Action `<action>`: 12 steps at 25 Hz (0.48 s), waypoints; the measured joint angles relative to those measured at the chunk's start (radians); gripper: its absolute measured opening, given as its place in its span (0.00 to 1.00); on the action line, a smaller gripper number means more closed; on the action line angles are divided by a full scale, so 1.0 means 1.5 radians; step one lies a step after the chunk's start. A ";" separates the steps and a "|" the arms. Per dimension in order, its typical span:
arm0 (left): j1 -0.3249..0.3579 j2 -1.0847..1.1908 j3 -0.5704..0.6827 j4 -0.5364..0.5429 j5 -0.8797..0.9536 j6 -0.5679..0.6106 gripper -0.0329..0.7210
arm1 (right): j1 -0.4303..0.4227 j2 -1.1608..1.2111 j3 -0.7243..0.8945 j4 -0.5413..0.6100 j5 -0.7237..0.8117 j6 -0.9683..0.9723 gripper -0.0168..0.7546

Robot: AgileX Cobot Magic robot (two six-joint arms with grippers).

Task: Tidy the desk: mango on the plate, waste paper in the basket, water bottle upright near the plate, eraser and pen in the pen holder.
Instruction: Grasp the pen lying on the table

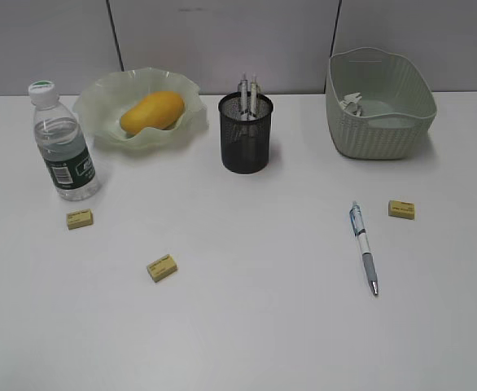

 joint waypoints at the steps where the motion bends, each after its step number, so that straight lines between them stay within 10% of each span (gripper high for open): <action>1: 0.021 -0.003 0.000 -0.001 0.000 0.000 0.43 | 0.000 0.000 0.000 0.000 0.000 0.000 0.71; 12: 0.212 -0.059 0.000 -0.002 0.000 0.000 0.43 | 0.000 0.098 -0.024 -0.006 -0.017 0.065 0.71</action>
